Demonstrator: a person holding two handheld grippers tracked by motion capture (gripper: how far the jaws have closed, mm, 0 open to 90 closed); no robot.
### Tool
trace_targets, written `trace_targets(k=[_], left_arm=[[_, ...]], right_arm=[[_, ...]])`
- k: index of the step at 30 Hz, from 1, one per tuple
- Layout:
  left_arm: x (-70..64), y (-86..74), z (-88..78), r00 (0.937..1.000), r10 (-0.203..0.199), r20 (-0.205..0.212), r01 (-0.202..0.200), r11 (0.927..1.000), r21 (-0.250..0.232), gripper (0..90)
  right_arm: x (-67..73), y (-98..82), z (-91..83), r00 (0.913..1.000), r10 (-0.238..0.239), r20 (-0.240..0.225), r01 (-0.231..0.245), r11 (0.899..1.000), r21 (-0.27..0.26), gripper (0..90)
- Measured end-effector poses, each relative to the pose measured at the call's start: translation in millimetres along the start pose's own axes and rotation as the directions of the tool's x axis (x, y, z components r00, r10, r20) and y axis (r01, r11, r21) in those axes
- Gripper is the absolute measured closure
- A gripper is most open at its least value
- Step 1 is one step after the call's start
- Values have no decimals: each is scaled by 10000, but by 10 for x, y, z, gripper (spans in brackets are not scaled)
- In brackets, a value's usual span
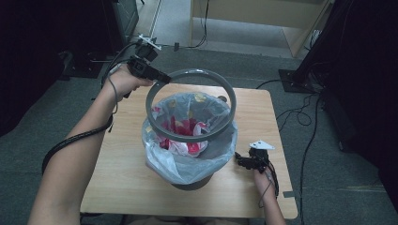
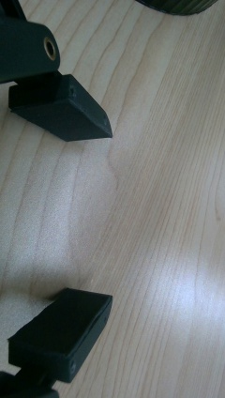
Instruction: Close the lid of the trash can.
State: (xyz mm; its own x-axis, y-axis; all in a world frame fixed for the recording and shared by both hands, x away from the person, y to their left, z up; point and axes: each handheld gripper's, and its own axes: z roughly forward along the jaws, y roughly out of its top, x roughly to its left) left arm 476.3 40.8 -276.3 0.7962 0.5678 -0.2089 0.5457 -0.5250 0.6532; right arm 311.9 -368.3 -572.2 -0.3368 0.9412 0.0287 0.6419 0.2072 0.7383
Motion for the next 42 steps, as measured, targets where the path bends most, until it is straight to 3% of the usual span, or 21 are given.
trace_targets(k=[6, 11, 19, 30, 33, 42], left_arm=[[-85, -15, 26, 9974, 549, 466, -548, 9985, -33, 796], [-157, -46, 6, 9912, 1029, 830, -1030, 9947, -33, 796], [-281, -79, 24, 9824, 1584, 994, -1617, 9865, 260, 796], [-350, -38, 28, 9747, 1900, 1180, -1965, 9794, 460, 795], [-371, -31, 42, 9696, 2198, 1072, -2287, 9703, 788, 794], [-368, -41, 78, 9700, 2196, 1045, -2293, 9689, 926, 791]], right_arm=[[3, -1, 0, 10000, 12, 22, -12, 10000, -14, 172], [5, -2, -1, 10000, 14, 32, -14, 10000, -15, 172], [7, -2, 0, 10000, 20, 33, -20, 10000, -15, 172], [8, -2, -1, 10000, 26, 47, -26, 10000, -17, 172], [9, -2, -1, 10000, 25, 49, -24, 10000, -14, 172], [9, -2, -1, 10000, 34, 49, -34, 10000, -17, 172]])
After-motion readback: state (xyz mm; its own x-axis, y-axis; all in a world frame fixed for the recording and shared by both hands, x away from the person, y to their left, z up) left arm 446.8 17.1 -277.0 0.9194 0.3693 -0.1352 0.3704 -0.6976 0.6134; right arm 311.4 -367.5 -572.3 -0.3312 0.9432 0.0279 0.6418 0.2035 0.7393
